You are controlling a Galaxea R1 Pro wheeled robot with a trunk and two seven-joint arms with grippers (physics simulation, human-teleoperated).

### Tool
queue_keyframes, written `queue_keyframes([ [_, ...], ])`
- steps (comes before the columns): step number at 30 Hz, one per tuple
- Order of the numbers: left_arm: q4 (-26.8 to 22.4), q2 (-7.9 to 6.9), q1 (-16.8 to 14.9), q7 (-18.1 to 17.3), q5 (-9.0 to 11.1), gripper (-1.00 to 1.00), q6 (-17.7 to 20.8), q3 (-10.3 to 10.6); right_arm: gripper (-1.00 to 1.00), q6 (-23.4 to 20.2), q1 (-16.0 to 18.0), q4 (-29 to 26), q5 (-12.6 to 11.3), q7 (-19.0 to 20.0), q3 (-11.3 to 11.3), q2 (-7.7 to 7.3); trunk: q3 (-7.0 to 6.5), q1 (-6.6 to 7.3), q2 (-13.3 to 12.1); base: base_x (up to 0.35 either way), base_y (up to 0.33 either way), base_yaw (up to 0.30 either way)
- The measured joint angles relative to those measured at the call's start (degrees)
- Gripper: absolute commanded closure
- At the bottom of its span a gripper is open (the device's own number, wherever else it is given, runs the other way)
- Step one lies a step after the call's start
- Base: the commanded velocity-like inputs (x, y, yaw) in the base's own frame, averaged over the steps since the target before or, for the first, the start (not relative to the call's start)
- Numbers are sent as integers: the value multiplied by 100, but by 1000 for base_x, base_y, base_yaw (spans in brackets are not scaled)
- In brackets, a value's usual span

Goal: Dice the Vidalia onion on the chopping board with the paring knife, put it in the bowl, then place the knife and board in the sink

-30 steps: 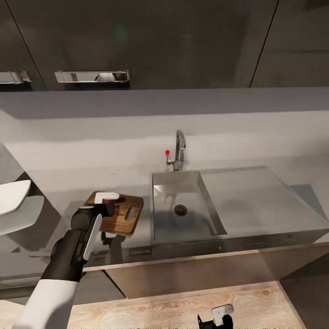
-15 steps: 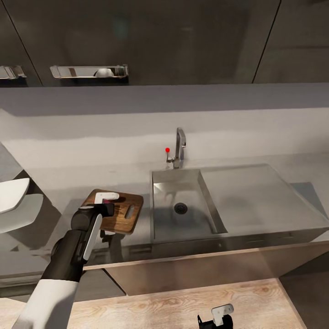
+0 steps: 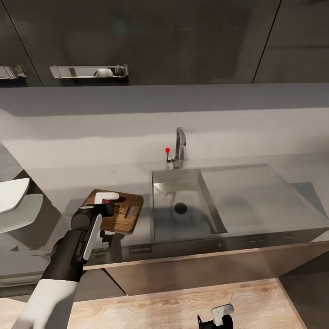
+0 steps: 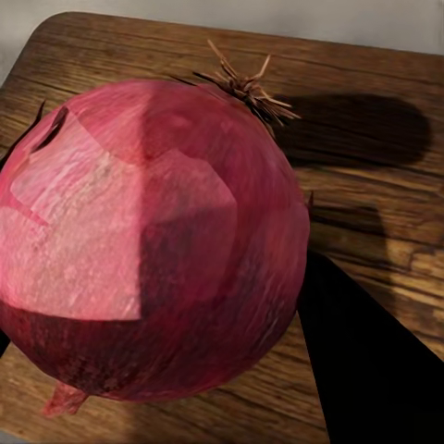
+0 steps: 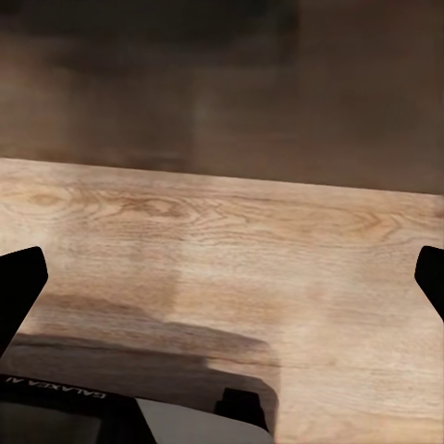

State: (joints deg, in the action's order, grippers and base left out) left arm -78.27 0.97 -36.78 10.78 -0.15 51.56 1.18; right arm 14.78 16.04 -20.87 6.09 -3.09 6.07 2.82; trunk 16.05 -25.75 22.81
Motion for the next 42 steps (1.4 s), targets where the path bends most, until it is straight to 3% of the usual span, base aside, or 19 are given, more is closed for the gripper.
queue_keyframes([
  [42, -15, -1, 0, 4, 1, 100, 8, 0, -100, -20, 0, 0, 0, -1, -9, 8, 197, 0, 0, 0, 0, 0],
])
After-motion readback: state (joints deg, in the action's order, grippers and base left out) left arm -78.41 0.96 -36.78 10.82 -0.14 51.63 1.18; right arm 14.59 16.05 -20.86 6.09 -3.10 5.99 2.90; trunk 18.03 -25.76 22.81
